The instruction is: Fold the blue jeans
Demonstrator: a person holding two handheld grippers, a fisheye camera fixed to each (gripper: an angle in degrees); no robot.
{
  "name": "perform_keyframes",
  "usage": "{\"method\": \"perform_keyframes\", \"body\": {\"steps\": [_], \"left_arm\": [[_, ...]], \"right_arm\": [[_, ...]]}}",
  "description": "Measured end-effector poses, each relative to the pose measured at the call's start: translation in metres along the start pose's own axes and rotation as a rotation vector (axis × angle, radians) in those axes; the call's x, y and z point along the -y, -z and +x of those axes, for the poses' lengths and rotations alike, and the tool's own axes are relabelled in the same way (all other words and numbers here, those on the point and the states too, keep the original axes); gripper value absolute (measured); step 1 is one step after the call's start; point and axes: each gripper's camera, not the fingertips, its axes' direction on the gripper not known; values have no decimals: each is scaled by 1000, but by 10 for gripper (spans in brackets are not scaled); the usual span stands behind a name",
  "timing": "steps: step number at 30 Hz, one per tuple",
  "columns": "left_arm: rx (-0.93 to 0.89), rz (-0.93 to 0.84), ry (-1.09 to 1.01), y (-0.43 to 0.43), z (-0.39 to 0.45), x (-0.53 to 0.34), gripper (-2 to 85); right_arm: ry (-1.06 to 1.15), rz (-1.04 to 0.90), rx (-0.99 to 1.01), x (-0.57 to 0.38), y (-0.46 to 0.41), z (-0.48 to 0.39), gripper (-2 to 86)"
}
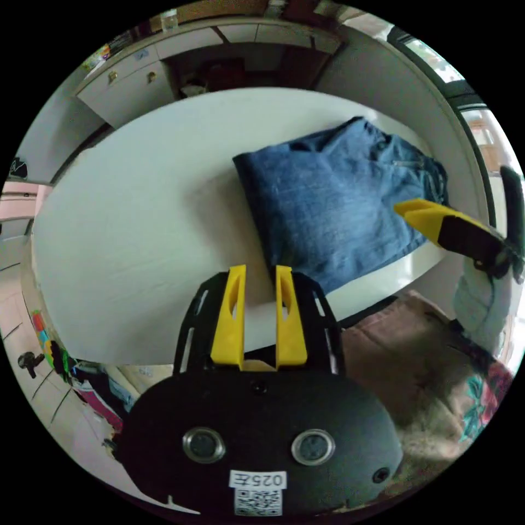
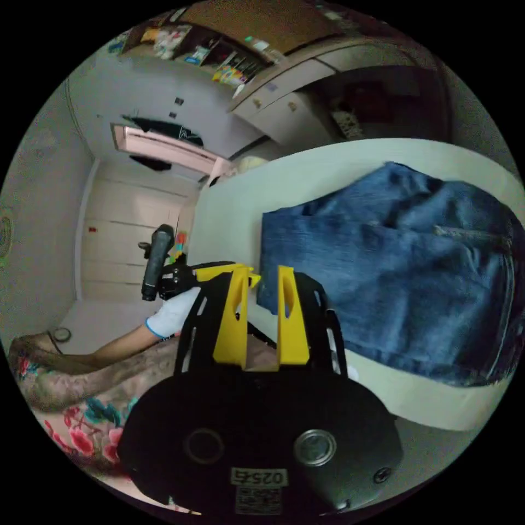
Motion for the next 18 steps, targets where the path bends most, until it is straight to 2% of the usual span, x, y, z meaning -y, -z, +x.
{"method": "perform_keyframes", "body": {"steps": [5,8,9,11,14,18], "left_arm": [[-94,-34,-59,-14,-34,13,41],[-165,-59,-42,-14,-49,15,21],[-175,-57,-30,-13,-53,15,20],[-239,-51,-53,-6,-63,15,30],[-356,-100,-72,-10,-77,20,73],[-521,-135,-129,-3,-90,23,87]], "right_arm": [[61,-128,-337,61,-98,-62,4],[15,-258,-396,81,-150,-57,-2],[42,-240,-395,81,-151,-59,-1],[-57,-250,-349,87,-148,-56,14],[-148,-209,-184,81,-132,-54,100],[-206,-86,-199,68,-106,-68,125]]}}
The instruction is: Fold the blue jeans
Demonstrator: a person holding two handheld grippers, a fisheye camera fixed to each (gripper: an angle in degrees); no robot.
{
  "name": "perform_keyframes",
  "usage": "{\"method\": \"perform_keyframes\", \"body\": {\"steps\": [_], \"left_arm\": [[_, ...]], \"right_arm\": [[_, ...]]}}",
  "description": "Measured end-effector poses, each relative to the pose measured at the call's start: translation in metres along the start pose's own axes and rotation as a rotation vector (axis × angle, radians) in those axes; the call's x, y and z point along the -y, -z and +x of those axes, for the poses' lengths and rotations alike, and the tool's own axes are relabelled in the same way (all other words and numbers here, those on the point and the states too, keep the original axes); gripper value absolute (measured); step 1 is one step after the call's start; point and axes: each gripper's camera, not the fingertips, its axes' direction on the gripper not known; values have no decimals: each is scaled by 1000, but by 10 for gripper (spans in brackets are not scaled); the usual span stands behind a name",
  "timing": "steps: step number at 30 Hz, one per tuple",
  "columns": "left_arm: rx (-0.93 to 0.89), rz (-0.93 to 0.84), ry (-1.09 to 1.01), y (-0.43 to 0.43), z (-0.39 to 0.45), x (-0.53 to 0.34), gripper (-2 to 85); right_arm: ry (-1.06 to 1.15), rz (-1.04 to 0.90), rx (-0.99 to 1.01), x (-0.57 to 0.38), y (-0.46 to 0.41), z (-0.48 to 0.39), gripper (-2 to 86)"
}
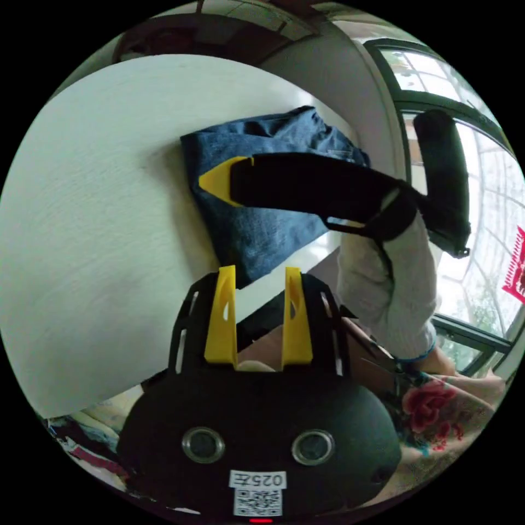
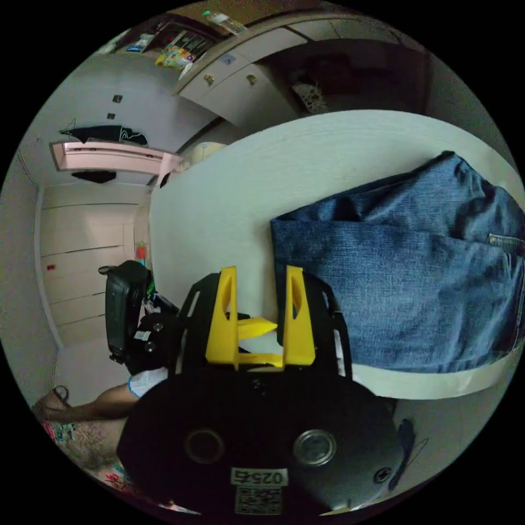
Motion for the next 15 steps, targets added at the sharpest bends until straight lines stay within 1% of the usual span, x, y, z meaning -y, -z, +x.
{"method": "perform_keyframes", "body": {"steps": [2,3,4,6,7,8,11,15], "left_arm": [[-84,41,-2,9,-3,-3,79],[-72,42,9,7,-3,-1,77],[-11,34,24,1,-4,5,68],[52,9,76,-13,-9,15,52],[78,23,147,-13,-14,16,47],[77,22,170,-12,-16,16,45],[140,26,72,-11,-8,15,31],[79,55,118,-6,-28,2,-3]], "right_arm": [[-7,16,-21,-1,4,-11,133],[-7,16,-43,1,3,-15,132],[-4,6,-95,6,-4,-20,132],[-7,-66,-146,17,-25,-25,121],[-8,-94,-218,22,-35,-29,83],[-10,-102,-347,25,-38,-36,58],[93,-140,-500,25,-48,-55,44],[82,-121,-544,21,-48,-62,27]]}}
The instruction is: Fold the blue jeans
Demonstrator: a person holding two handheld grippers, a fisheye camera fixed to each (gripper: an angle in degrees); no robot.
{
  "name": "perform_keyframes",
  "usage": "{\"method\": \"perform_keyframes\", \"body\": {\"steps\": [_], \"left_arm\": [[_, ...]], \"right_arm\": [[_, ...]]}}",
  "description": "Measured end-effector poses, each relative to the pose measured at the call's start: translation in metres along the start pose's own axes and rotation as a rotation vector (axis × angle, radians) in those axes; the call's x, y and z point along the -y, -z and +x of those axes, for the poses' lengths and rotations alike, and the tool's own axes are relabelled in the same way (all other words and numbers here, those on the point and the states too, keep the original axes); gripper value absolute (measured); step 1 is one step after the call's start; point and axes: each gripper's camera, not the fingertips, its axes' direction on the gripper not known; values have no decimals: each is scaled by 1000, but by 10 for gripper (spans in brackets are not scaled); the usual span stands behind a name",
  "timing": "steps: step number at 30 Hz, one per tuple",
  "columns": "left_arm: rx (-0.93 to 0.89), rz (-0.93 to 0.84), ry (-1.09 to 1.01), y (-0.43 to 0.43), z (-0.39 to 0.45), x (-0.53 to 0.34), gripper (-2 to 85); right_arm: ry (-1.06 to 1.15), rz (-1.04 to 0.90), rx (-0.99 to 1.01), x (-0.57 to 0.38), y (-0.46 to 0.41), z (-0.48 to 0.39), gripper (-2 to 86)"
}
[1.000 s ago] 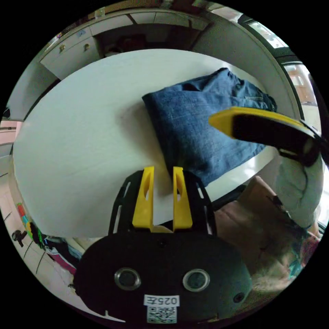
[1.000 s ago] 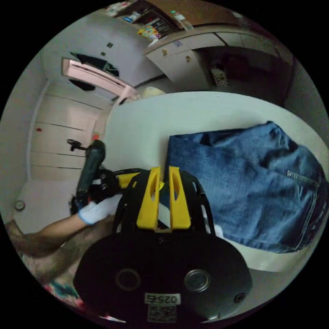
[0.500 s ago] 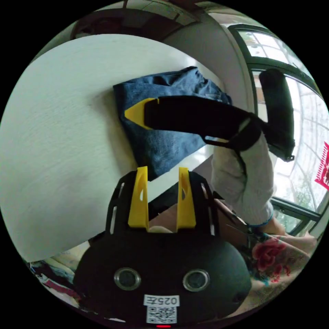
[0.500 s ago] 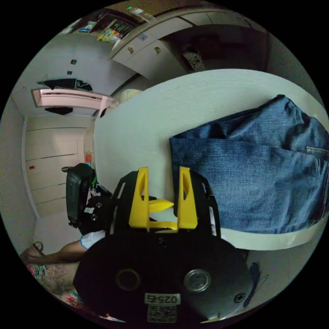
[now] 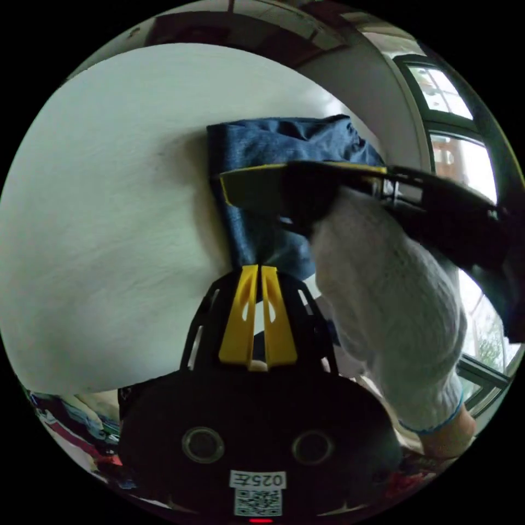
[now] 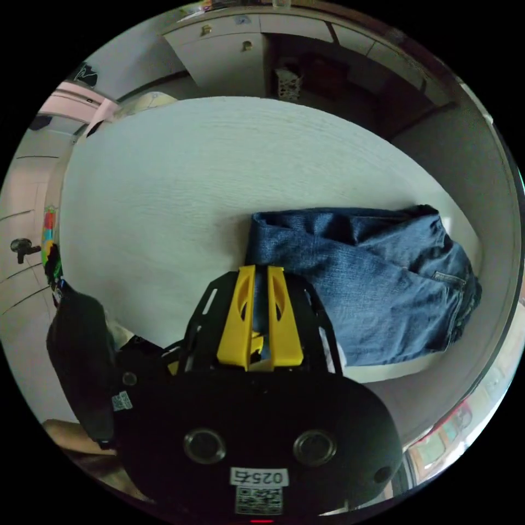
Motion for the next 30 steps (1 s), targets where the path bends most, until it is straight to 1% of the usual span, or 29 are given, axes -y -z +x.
{"method": "perform_keyframes", "body": {"steps": [2,3,5,6,7,8,9,11,14,16,17,19,21,23,24,26,27,29,30], "left_arm": [[-64,-8,18,7,-16,-7,-7],[-67,-8,19,11,-20,-9,-7],[-22,-4,22,26,-34,-22,-8],[-11,-1,24,31,-39,-27,-9],[-8,25,30,44,-51,-41,-9],[-45,70,47,59,-67,-58,-9],[-68,94,60,67,-76,-68,-9],[-114,203,140,98,-105,-110,-9],[-109,322,202,133,-114,-153,-9],[-114,405,176,154,-97,-174,-9],[-115,451,129,165,-77,-184,-9],[-133,497,33,176,-39,-190,-9],[-172,504,-57,173,1,-184,-9],[-180,476,-195,146,58,-157,-9],[-174,463,-224,136,72,-147,-9],[-160,401,-310,80,124,-104,-9],[-141,370,-319,63,136,-92,-9],[-53,254,-350,-8,177,-48,-9],[-23,221,-345,-26,185,-38,-9]], "right_arm": [[-95,8,67,-4,3,10,1],[-123,9,101,-5,3,13,-2],[-168,19,254,-12,5,15,-8],[-171,23,297,-14,5,14,-8],[-180,33,375,-18,6,9,-9],[-193,46,428,-21,7,4,-9],[-193,51,454,-23,8,1,-9],[-155,66,608,-27,14,-11,-10],[-45,100,798,-34,34,-24,-10],[13,146,883,-44,58,-22,-10],[42,184,949,-54,76,-13,-10],[95,267,1018,-73,108,13,-9],[121,354,1011,-96,140,50,-9],[126,449,850,-126,172,106,-9],[118,458,796,-132,177,119,-9],[60,443,596,-147,178,168,-9],[39,422,561,-148,173,178,-9],[-13,374,454,-151,149,212,-9],[-29,360,433,-151,142,219,-9]]}}
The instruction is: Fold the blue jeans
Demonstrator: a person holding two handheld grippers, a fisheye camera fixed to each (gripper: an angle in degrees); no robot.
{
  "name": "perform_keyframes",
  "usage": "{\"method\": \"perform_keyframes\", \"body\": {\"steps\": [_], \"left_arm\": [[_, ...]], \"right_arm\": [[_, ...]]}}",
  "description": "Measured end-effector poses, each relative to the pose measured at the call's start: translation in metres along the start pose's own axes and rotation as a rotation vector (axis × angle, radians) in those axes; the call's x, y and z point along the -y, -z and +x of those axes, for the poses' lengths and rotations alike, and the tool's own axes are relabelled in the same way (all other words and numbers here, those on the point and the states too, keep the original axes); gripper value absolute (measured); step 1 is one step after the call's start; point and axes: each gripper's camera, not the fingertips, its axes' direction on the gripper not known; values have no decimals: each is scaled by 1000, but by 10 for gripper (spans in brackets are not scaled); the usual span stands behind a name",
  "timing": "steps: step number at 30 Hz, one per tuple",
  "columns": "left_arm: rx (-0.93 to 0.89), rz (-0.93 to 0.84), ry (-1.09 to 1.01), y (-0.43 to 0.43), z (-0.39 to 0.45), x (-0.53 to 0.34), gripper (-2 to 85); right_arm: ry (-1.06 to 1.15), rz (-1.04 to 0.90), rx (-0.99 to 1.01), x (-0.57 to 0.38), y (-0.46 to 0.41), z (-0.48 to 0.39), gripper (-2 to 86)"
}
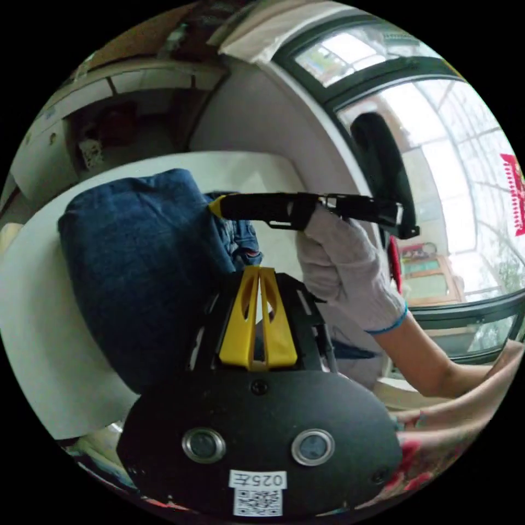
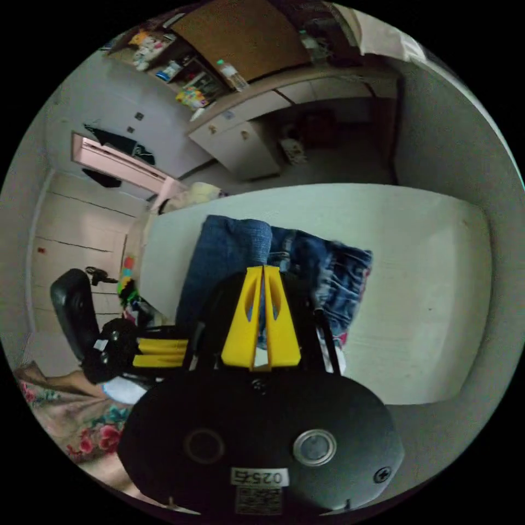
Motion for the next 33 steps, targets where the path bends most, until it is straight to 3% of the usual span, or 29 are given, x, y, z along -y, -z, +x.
{"method": "perform_keyframes", "body": {"steps": [4,7,10,12,14,16,21,26,33], "left_arm": [[55,-174,6,-95,20,24,-9],[41,-117,-105,-87,52,20,-9],[21,-81,-149,-84,71,24,-9],[34,-87,-119,-95,69,27,-9],[56,-100,-39,-95,53,25,-9],[102,-22,26,-67,36,14,-9],[240,85,263,0,-38,-40,-9],[148,118,371,-4,-89,-87,-9],[207,54,397,-48,-102,-92,-9]], "right_arm": [[-94,-27,-17,-17,-12,50,-9],[-89,82,103,-34,30,53,-9],[-59,181,-94,-50,69,48,-9],[-21,207,-156,-51,78,58,-9],[-46,134,62,-41,72,87,-8],[-23,130,127,-37,76,88,-7],[-23,66,40,-32,77,54,23],[-152,-58,383,-20,45,75,90],[-147,-51,240,-20,66,64,111]]}}
